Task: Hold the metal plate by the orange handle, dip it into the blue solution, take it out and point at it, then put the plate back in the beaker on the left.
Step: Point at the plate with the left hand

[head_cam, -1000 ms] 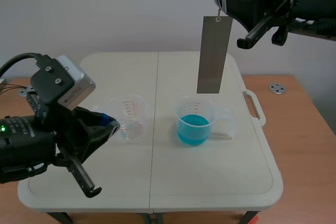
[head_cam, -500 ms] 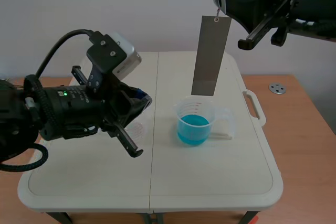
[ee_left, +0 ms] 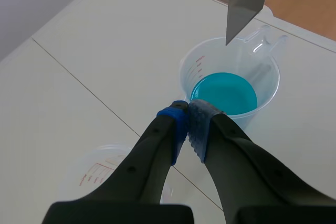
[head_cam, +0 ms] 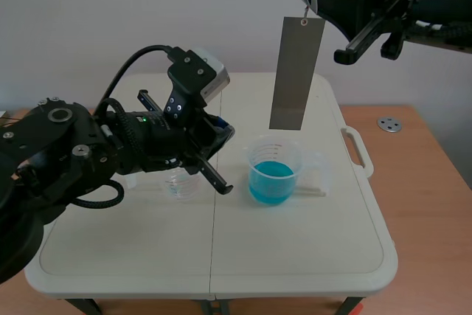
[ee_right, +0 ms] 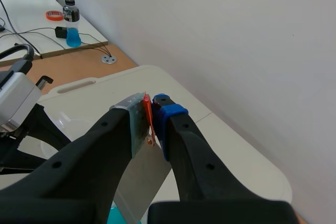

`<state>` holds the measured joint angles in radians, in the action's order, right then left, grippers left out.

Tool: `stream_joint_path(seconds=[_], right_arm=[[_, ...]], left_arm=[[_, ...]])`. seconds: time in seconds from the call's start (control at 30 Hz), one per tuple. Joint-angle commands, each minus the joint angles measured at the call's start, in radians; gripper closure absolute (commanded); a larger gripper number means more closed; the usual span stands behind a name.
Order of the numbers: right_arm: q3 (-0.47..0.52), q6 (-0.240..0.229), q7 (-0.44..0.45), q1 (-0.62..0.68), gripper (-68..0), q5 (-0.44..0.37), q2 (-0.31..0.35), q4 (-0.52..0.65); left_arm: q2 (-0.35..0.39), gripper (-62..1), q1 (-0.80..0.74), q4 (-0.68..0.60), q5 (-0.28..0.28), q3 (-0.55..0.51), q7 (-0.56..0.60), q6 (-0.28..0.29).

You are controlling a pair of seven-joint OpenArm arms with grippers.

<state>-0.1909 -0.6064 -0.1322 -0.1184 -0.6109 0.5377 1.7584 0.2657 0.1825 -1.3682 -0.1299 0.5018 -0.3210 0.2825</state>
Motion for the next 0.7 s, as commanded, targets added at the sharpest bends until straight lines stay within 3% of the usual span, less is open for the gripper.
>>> stream_joint_path(seconds=[0.0, 0.67], right_arm=[[0.006, 0.006, 0.015, -0.021, -1.3, -0.011, 0.002, 0.011], [0.006, 0.007, 0.003, -0.020, -1.3, -0.011, 0.002, 0.011]], left_arm=[[-0.005, -2.3, 0.016, -0.012, -0.001, 0.015, 0.014, -0.002], [-0.005, -2.3, 0.050, -0.003, 0.000, 0.054, 0.032, -0.002]])
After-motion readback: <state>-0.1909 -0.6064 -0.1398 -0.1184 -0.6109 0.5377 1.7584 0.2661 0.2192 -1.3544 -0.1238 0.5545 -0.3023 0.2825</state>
